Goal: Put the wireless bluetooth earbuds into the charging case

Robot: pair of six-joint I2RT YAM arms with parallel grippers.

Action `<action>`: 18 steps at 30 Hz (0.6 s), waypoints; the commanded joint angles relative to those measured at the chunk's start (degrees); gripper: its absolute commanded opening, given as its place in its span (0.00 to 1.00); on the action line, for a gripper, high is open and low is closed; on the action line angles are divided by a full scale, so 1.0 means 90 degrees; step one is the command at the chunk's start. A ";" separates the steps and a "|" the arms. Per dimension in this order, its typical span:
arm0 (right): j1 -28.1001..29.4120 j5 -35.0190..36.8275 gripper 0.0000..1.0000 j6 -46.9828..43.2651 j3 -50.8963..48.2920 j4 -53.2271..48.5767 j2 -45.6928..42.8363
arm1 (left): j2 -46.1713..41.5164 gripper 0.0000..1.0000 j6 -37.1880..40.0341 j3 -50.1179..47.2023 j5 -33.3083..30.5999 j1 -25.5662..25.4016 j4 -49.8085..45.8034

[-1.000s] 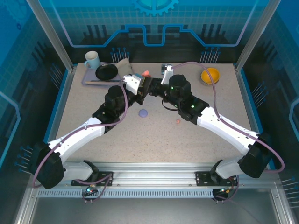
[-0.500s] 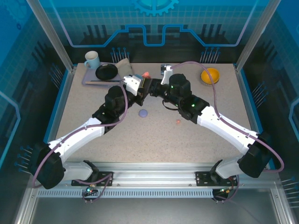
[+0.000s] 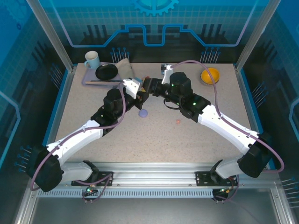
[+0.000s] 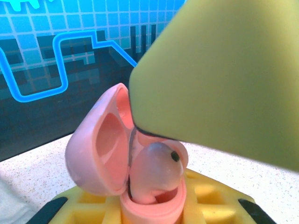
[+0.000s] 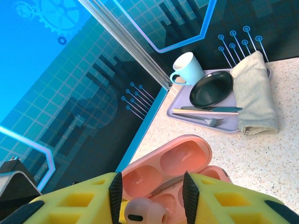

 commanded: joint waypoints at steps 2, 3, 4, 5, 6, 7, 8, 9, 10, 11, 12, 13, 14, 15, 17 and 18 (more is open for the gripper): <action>-0.0176 0.0179 0.48 0.0004 0.0068 -0.0266 0.0021 | -0.0355 0.00 -0.0044 0.0003 0.0725 -0.0133 0.0542; -0.0184 0.0191 0.49 0.0000 0.0055 -0.0264 -0.0045 | -0.0372 0.00 -0.0036 -0.0002 0.0747 -0.0136 0.0519; -0.0196 0.0174 0.51 -0.0006 0.0057 -0.0300 -0.0131 | -0.0391 0.00 -0.0026 -0.0030 0.0786 -0.0133 0.0494; -0.0210 0.0162 0.52 -0.0022 0.0050 -0.0359 -0.0235 | -0.0412 0.00 -0.0009 -0.0066 0.0820 -0.0135 0.0484; -0.0212 0.0152 0.53 -0.0048 0.0038 -0.0413 -0.0346 | -0.0451 0.00 0.0010 -0.0100 0.0864 -0.0135 0.0466; -0.0220 0.0152 0.55 -0.0096 0.0029 -0.0530 -0.0494 | -0.0488 0.00 0.0037 -0.0142 0.0921 -0.0130 0.0446; -0.0222 0.0144 0.57 -0.0126 0.0035 -0.0603 -0.0595 | -0.0533 0.00 0.0082 -0.0176 0.0987 -0.0126 0.0427; -0.0248 0.0116 0.60 -0.0182 0.0043 -0.0806 -0.0741 | -0.0575 0.00 0.0130 -0.0221 0.1073 -0.0126 0.0400; -0.0271 0.0057 0.61 -0.0232 0.0061 -0.1000 -0.0882 | -0.0623 0.00 0.0170 -0.0283 0.1164 -0.0117 0.0381; -0.0296 -0.0011 0.62 -0.0279 0.0072 -0.1175 -0.0984 | -0.0671 0.00 0.0213 -0.0331 0.1257 -0.0117 0.0375; -0.0355 -0.0151 0.63 -0.0333 0.0100 -0.1378 -0.1088 | -0.0719 0.00 0.0271 -0.0398 0.1366 -0.0117 0.0375; -0.0412 -0.0297 0.63 -0.0362 0.0126 -0.1598 -0.1178 | -0.0758 0.00 0.0320 -0.0467 0.1455 -0.0118 0.0375; -0.0466 -0.0446 0.63 -0.0396 0.0143 -0.1792 -0.1256 | -0.0788 0.00 0.0360 -0.0513 0.1517 -0.0119 0.0368; -0.0511 -0.0642 0.63 -0.0428 0.0122 -0.1953 -0.1367 | -0.0815 0.00 0.0390 -0.0562 0.1584 -0.0115 0.0361; -0.0596 -0.0979 0.63 -0.0490 0.0039 -0.2161 -0.1595 | -0.0846 0.00 0.0472 -0.0638 0.1706 -0.0111 0.0346; -0.0637 -0.1187 0.64 -0.0518 0.0009 -0.2269 -0.1693 | -0.0856 0.00 0.0510 -0.0668 0.1764 -0.0100 0.0310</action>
